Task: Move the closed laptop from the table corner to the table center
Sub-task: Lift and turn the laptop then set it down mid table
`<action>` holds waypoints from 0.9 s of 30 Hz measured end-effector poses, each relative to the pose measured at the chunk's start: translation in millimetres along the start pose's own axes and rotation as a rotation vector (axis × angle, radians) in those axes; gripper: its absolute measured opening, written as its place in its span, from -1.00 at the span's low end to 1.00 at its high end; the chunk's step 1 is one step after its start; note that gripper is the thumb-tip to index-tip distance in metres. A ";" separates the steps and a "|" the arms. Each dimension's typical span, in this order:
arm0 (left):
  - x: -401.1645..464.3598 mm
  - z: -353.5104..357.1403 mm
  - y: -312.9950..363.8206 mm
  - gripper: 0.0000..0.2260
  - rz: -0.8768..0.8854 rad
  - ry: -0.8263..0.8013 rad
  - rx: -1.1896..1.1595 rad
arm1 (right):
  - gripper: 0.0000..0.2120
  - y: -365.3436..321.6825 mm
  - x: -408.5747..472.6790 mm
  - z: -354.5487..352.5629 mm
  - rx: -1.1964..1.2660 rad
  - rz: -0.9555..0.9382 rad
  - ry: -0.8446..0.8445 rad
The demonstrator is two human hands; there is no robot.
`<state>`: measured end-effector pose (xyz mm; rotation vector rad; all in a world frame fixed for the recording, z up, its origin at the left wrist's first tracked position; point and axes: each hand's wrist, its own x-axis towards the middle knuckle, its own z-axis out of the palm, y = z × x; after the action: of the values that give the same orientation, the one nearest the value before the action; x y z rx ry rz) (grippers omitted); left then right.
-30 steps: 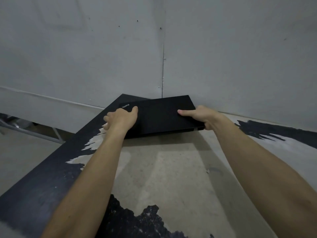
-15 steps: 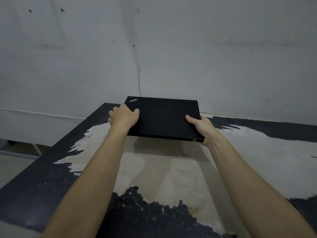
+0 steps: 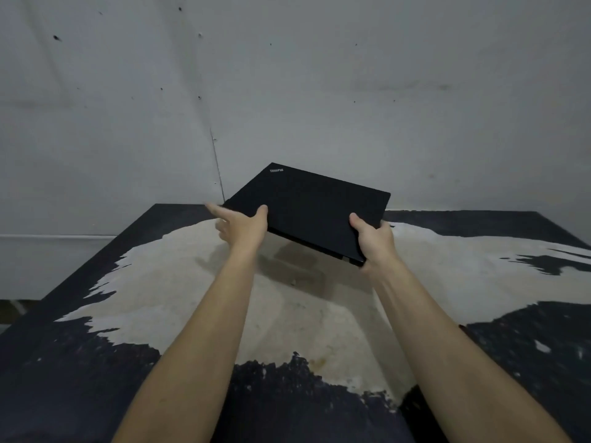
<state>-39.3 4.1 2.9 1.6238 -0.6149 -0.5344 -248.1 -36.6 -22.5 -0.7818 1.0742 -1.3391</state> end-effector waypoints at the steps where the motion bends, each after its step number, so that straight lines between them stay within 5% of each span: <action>1: -4.4 5.7 0.7 -0.03 -0.104 -0.037 -0.146 | -0.57 0.5 -1.7 -1.8 0.018 -0.002 0.018; 3: -11.9 17.1 0.1 -0.29 -0.287 -0.142 -0.424 | -0.63 3.0 -4.5 -5.3 0.043 -0.014 0.051; 6: -29.6 34.3 0.7 -0.66 -0.338 -0.264 -0.603 | -0.66 7.2 -12.0 -6.9 0.055 -0.040 0.103; 10: -48.3 57.3 -3.2 -0.47 -0.382 -0.278 -0.637 | -0.60 15.5 -19.6 -7.1 0.081 -0.017 0.133; 18: -55.1 61.3 -1.6 -0.64 -0.304 -0.112 -0.538 | -0.57 21.2 -17.8 -11.5 0.031 -0.022 0.066; 23: -33.5 49.4 2.7 -0.72 -0.259 -0.120 -0.550 | -0.75 -1.2 -19.2 -27.1 -0.006 0.031 -0.120; 27: -18.2 30.7 8.5 -0.76 -0.269 -0.189 -0.511 | -0.42 -30.6 -2.1 -64.2 0.007 0.105 -0.096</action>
<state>-73.8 -7.6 7.2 1.1799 -0.3552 -0.9667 -318.6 -29.3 -16.3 -0.7669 1.0201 -1.2041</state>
